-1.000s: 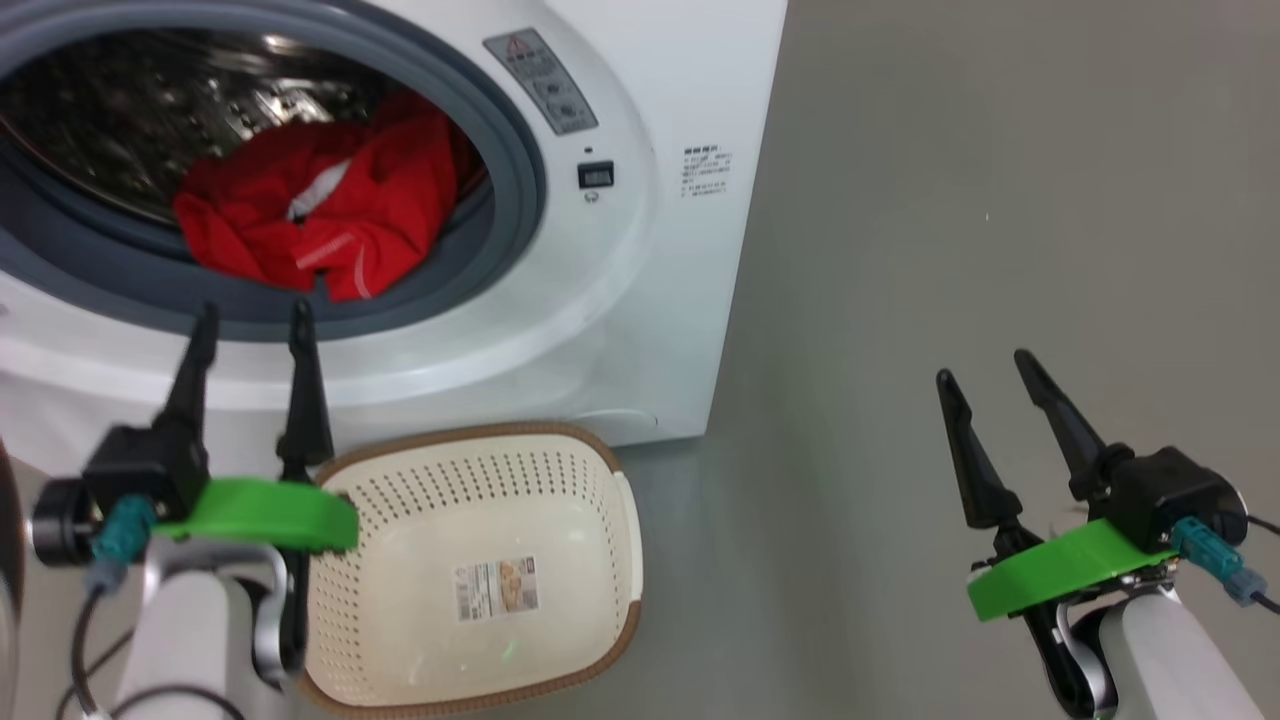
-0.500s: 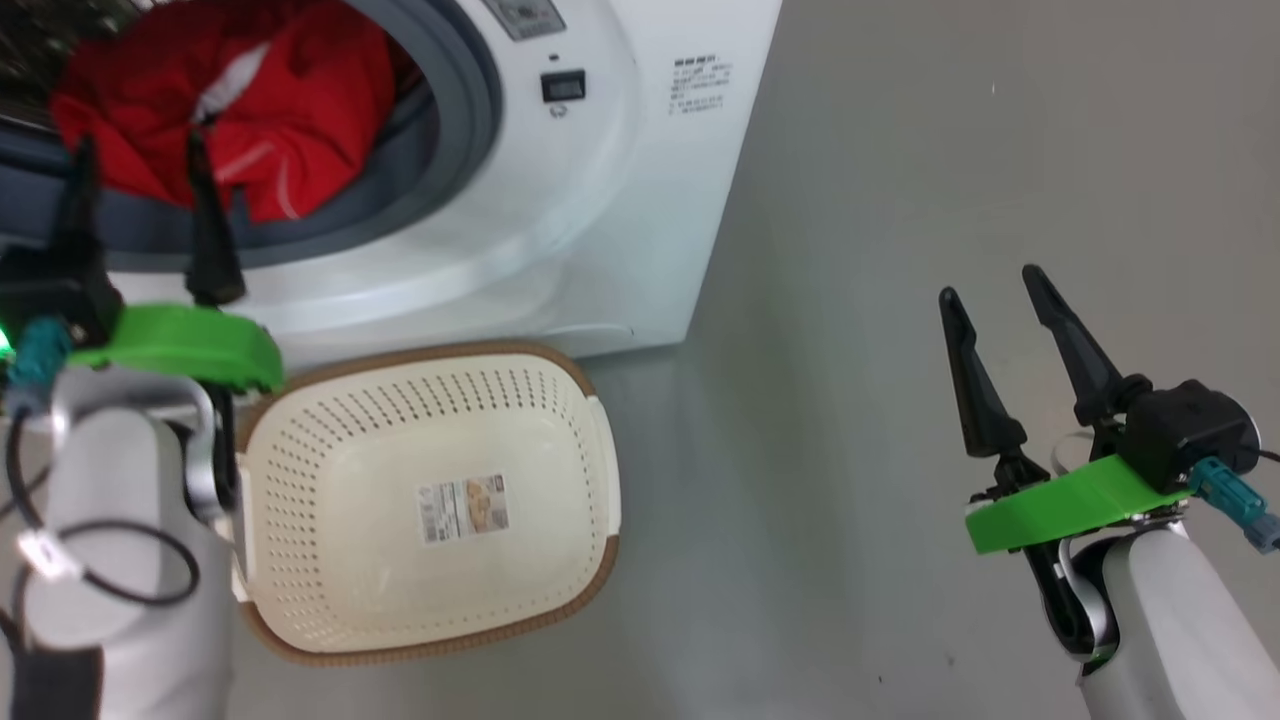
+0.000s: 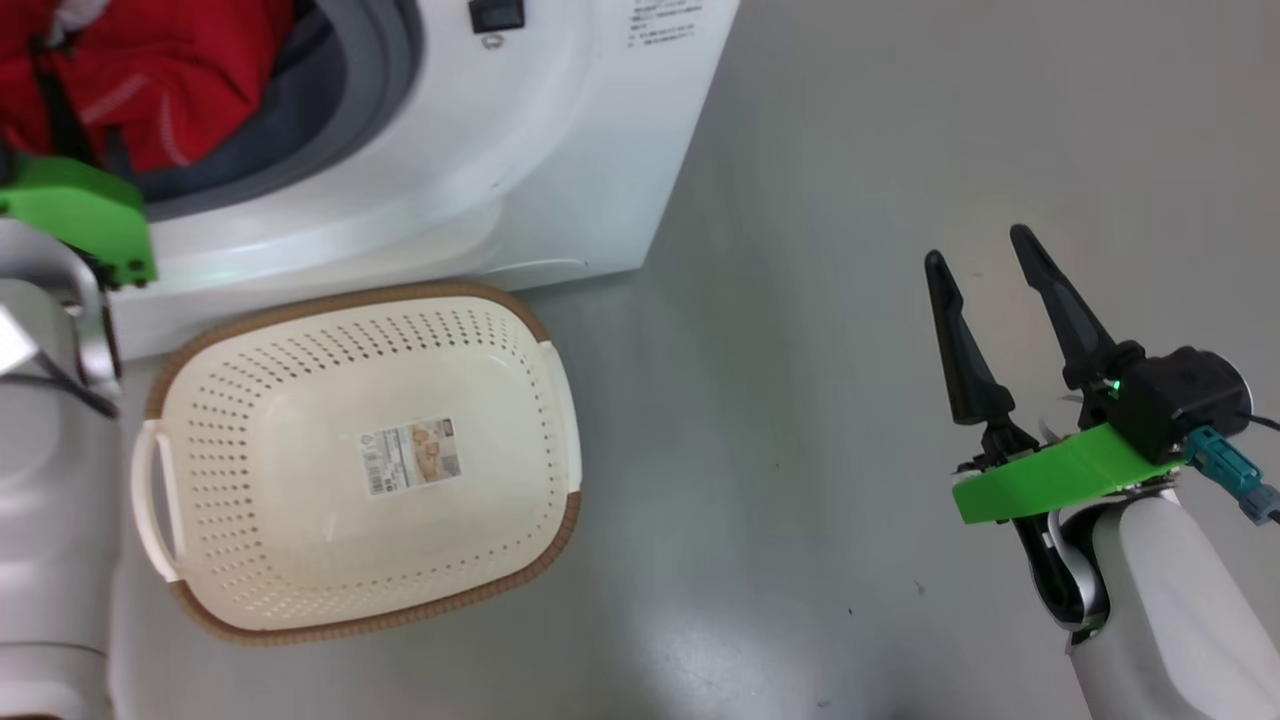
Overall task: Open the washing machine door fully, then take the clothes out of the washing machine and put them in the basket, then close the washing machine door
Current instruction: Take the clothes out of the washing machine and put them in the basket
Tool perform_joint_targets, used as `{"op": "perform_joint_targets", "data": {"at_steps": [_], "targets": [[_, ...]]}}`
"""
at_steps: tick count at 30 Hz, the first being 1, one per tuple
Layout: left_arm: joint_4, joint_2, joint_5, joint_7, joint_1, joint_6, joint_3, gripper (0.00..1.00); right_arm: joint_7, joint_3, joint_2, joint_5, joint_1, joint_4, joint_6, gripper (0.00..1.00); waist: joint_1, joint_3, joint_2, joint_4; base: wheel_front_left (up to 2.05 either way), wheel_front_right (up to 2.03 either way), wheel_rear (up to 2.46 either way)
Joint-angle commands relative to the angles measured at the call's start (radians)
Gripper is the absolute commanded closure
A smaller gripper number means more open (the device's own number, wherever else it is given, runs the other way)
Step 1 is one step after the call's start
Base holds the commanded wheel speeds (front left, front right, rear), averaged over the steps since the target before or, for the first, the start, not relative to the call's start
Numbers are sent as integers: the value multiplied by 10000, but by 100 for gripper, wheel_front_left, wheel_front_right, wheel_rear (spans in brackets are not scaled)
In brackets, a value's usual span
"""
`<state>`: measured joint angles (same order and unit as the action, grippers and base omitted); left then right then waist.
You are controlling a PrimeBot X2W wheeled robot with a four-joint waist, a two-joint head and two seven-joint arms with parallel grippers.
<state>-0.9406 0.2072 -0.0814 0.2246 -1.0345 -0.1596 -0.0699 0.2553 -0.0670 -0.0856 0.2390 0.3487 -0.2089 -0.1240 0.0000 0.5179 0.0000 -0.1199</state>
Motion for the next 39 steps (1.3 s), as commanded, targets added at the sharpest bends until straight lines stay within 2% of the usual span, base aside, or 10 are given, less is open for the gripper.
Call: {"op": "perform_joint_targets", "data": {"at_steps": [1, 7, 17, 18, 19, 20, 21, 27, 39], "targets": [[-205, 777, -372, -166, -346, -304, 27, 0, 65, -237, 40, 29, 116, 269, -67, 0, 0, 304, 0, -246, 0, 0, 0], [-1158, 1262, -727, -567, -940, -630, 314, 0, 65, -292, 99, 30, 170, 214, -67, 0, 0, 407, 0, -366, 0, 0, 0], [-2115, 1612, -928, -1208, -1373, -1009, 588, 0, 65, -408, 174, 56, 256, 115, -67, 0, 0, 478, 0, -456, 0, 0, 0], [-2184, 1628, -914, -1238, -1410, -997, 603, 11, 65, -413, 179, 60, 266, 109, -67, 0, 0, 491, 0, -458, 0, 0, 0], [-2239, 1638, -892, -1245, -1447, -970, 615, 47, 65, -417, 184, 64, 275, 104, -67, 0, 0, 501, 0, -457, 0, 0, 0], [-2304, 1647, -864, -1262, -1476, -922, 625, 71, 65, -421, 189, 66, 282, 97, -67, 0, 0, 506, 0, -458, 0, 0, 0], [-2369, 1655, -834, -1282, -1506, -867, 634, 100, 65, -424, 194, 67, 285, 92, -67, 0, 0, 510, 0, -460, 0, 0, 0], [-2639, 1726, -685, -1225, -1625, -656, 698, 100, 65, -426, 207, 103, 320, 33, -67, 0, 0, 509, 0, -478, 0, 0, 0], [-2304, 2119, 537, 292, -1158, -78, -86, 100, 65, -390, 262, 167, 272, -61, -67, 0, 0, 212, 0, -493, 0, 0, 0]]}}
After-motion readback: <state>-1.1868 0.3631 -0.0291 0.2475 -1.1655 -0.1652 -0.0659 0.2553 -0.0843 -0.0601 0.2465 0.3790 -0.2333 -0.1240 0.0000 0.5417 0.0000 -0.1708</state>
